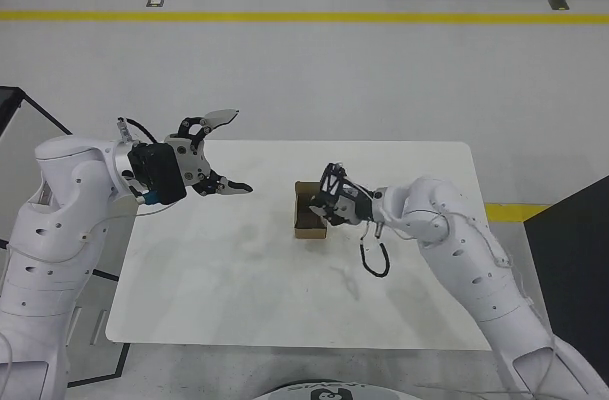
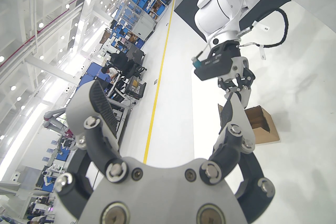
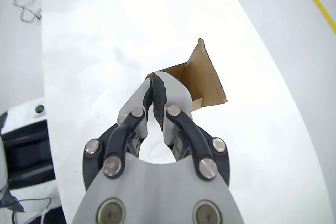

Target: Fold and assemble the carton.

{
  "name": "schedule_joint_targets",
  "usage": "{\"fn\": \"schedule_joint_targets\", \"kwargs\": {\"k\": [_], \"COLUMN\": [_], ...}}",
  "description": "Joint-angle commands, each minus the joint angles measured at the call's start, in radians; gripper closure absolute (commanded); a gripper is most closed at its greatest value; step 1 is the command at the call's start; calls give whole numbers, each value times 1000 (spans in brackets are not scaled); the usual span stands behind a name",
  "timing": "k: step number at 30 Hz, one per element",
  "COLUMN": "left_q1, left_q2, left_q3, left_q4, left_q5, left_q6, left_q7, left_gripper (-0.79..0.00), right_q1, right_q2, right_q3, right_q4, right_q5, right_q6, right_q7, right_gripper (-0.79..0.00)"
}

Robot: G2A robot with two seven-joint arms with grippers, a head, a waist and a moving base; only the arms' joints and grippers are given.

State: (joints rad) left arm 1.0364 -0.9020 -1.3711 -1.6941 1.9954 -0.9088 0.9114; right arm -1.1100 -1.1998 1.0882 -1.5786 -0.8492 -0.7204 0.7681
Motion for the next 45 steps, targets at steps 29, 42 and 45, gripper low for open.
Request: {"fn": "schedule_joint_targets", "kwargs": {"k": [29, 42, 45], "left_q1": [34, 52, 22], "left_q2": [-2, -5, -9], "left_q3": [22, 100, 178], "left_q4": [42, 126, 193], "left_q5": [-301, -483, -645], "left_q6": [-103, -103, -103], "left_q7": [-311, -553, -768], "left_gripper": [0, 0, 0], "right_q1": [-73, -87, -76], "right_q2": [44, 46, 47], "right_q3": [146, 141, 133], "right_q4": [119, 156, 201], "right_q5": [585, 634, 687], "right_q6": [74, 139, 154], "right_q7": [184, 162, 181], "right_gripper": [-277, 0, 0]}}
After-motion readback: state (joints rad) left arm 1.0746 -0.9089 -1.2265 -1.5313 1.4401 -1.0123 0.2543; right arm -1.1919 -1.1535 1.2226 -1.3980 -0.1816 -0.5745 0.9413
